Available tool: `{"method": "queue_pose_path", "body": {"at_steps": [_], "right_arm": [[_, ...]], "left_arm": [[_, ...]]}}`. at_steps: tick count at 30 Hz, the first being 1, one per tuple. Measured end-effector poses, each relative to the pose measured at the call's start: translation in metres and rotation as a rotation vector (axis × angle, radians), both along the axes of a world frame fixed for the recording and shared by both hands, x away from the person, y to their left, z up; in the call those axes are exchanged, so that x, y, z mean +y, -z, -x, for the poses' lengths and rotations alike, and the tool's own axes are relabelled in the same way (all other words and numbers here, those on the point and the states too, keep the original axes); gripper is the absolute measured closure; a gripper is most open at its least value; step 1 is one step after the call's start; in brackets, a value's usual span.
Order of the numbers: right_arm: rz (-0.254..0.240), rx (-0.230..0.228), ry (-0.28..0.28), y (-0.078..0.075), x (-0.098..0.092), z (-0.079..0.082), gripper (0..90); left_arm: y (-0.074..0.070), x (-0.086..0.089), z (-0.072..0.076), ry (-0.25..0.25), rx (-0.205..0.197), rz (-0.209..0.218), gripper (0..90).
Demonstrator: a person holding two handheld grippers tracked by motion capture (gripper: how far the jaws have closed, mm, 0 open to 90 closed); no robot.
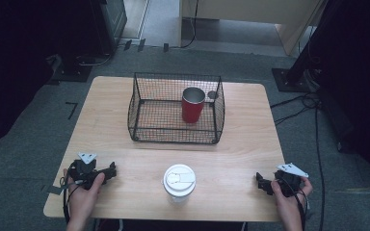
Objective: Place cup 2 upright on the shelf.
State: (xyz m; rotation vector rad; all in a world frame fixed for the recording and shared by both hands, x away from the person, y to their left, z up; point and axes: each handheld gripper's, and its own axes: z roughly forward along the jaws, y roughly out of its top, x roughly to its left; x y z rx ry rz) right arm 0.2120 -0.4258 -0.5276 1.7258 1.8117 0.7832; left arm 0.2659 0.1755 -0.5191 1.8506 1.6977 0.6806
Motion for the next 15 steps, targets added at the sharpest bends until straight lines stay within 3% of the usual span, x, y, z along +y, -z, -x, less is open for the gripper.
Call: {"method": "queue_pose_path", "body": {"at_steps": [3, 5, 15], "right_arm": [[0.0, 0.0, 0.0, 0.0, 0.0, 0.0, 0.0], [0.0, 0.0, 0.0, 0.0, 0.0, 0.0, 0.0], [-0.001, 0.0, 0.0, 0.0, 0.0, 0.0, 0.0]], "left_arm": [[-0.003, 0.0, 0.003, 0.032, 0.038, 0.001, 0.0], [-0.004, -0.002, 0.006, 0.041, 0.034, 0.02, 0.0], [-0.025, -0.027, 0.016, 0.198, -0.037, 0.078, 0.0]]}}
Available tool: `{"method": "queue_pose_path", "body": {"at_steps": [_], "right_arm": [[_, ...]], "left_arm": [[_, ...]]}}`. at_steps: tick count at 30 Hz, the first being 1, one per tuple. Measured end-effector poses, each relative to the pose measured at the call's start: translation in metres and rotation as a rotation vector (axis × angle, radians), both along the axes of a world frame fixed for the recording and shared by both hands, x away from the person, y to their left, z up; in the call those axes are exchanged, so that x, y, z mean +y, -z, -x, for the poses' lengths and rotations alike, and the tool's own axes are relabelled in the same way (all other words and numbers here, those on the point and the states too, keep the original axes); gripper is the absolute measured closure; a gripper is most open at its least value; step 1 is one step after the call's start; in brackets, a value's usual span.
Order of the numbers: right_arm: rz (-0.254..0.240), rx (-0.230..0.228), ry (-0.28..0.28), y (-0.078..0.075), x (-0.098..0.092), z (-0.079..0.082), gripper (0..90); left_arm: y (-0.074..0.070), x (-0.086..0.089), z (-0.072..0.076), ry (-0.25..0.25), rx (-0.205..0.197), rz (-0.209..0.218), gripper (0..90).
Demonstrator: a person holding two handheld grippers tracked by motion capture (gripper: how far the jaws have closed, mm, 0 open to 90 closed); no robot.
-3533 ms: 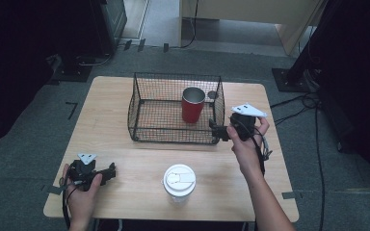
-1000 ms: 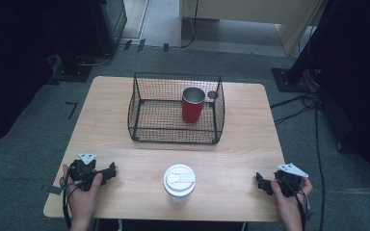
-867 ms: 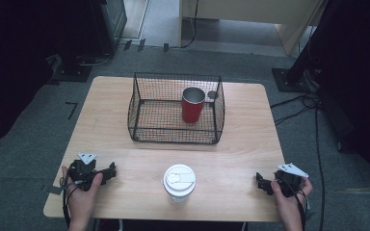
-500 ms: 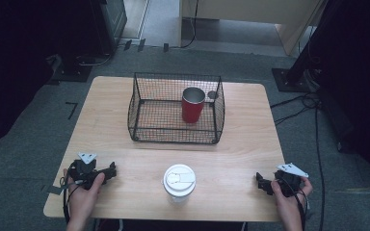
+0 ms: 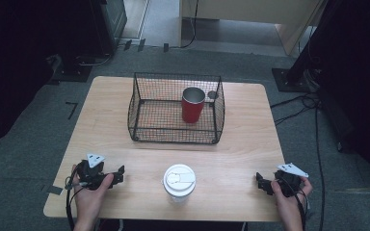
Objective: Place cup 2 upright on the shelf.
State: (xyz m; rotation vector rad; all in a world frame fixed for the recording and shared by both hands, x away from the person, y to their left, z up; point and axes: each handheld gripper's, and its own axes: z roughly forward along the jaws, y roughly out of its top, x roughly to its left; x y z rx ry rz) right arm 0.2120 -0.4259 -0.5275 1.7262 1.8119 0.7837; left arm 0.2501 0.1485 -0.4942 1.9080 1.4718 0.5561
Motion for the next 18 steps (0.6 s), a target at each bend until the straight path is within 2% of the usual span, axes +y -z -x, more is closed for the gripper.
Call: {"method": "queue_pose_path", "body": {"at_steps": [5, 10, 14, 18], "right_arm": [[0.0, 0.0, 0.0, 0.0, 0.0, 0.0, 0.0], [0.0, 0.0, 0.0, 0.0, 0.0, 0.0, 0.0], [0.0, 0.0, 0.0, 0.0, 0.0, 0.0, 0.0], [0.0, 0.0, 0.0, 0.0, 0.0, 0.0, 0.0]], "left_arm": [[-0.013, -0.011, 0.004, 0.041, -0.032, 0.023, 0.0], [-0.031, -0.023, 0.009, 0.086, -0.082, 0.043, 0.0], [-0.044, -0.031, 0.015, 0.128, -0.12, 0.075, 0.0], [-0.048, -0.038, 0.022, 0.174, -0.13, 0.103, 0.0]]}}
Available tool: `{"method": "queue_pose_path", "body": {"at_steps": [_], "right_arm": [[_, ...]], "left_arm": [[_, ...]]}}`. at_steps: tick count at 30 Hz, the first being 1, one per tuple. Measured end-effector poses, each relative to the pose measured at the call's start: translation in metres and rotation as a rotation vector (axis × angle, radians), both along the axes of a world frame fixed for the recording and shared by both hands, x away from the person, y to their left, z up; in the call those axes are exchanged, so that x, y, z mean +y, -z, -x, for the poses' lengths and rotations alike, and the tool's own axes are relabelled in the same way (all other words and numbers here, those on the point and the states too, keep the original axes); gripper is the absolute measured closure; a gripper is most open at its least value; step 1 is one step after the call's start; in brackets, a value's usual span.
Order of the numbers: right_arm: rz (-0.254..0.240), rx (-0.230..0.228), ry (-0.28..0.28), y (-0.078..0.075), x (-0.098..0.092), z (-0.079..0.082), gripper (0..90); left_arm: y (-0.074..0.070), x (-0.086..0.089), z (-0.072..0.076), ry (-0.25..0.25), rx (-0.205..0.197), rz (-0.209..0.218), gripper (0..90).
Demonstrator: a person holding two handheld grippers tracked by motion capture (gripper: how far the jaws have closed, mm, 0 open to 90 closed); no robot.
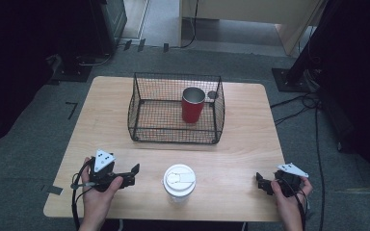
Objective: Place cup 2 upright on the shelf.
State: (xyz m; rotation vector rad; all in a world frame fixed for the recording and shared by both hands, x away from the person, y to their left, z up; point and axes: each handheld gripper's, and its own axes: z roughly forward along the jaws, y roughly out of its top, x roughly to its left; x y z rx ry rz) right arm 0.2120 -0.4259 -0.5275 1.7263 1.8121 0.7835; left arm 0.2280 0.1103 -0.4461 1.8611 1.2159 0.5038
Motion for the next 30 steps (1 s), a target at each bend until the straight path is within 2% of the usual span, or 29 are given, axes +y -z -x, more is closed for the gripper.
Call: {"method": "queue_pose_path", "body": {"at_steps": [5, 7, 13, 19, 30], "right_arm": [[0.0, 0.0, 0.0, 0.0, 0.0, 0.0, 0.0], [0.0, 0.0, 0.0, 0.0, 0.0, 0.0, 0.0], [0.0, 0.0, 0.0, 0.0, 0.0, 0.0, 0.0], [0.0, 0.0, -0.001, 0.0, 0.0, 0.0, 0.0], [0.0, 0.0, 0.0, 0.0, 0.0, 0.0, 0.0]], "left_arm": [[0.006, -0.007, 0.008, 0.09, -0.014, 0.011, 0.0], [0.011, -0.01, 0.012, 0.115, -0.007, 0.013, 0.0], [0.03, -0.017, 0.021, 0.186, 0.03, 0.053, 0.0], [0.043, -0.027, 0.029, 0.229, 0.062, 0.046, 0.0], [0.048, -0.047, 0.037, 0.32, 0.065, 0.032, 0.0]]}}
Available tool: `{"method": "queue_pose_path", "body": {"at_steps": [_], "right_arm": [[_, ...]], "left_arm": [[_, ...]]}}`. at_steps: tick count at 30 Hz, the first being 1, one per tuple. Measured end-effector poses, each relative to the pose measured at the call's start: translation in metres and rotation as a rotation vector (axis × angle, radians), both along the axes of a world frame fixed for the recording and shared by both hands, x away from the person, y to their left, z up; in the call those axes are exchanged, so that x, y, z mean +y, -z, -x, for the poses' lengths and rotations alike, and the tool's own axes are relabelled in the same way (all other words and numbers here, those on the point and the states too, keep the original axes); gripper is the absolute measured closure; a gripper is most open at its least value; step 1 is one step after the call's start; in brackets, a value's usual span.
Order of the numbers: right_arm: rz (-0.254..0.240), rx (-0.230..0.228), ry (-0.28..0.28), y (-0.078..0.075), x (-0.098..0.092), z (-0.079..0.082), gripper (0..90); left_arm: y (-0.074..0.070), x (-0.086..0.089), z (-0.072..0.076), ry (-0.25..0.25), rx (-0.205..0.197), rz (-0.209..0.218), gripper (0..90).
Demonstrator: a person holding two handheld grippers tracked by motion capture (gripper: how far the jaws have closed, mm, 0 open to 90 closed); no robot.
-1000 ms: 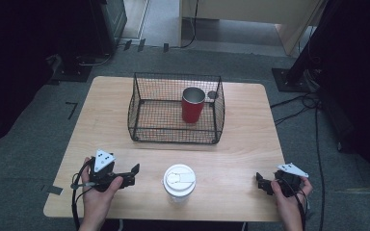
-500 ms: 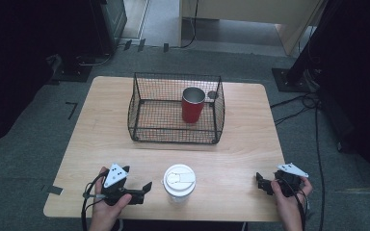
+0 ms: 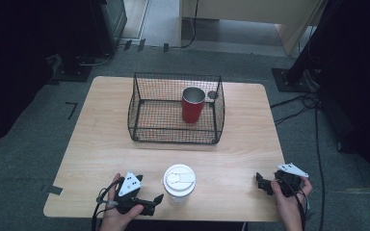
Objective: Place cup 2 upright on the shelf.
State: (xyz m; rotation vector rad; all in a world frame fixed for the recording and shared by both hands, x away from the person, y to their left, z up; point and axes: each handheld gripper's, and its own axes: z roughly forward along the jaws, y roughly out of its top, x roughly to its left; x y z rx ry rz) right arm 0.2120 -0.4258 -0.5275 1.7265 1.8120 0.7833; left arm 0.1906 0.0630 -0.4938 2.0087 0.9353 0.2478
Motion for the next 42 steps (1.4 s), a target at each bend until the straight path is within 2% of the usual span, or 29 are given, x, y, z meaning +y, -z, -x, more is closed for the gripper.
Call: {"method": "queue_pose_path", "body": {"at_steps": [15, 21, 27, 32, 42], "right_arm": [[0.0, 0.0, 0.0, 0.0, 0.0, 0.0, 0.0], [0.0, 0.0, 0.0, 0.0, 0.0, 0.0, 0.0], [0.0, 0.0, 0.0, 0.0, 0.0, 0.0, 0.0], [0.0, 0.0, 0.0, 0.0, 0.0, 0.0, 0.0], [0.0, 0.0, 0.0, 0.0, 0.0, 0.0, 0.0]], "left_arm": [[-0.008, -0.016, 0.008, 0.092, -0.005, 0.013, 0.0], [-0.017, -0.022, 0.01, 0.11, -0.029, 0.056, 0.0], [-0.025, -0.035, 0.009, 0.153, -0.049, 0.059, 0.0], [-0.034, -0.047, 0.007, 0.162, -0.067, 0.069, 0.4], [-0.048, -0.056, 0.005, 0.174, -0.089, 0.108, 4.7]]}}
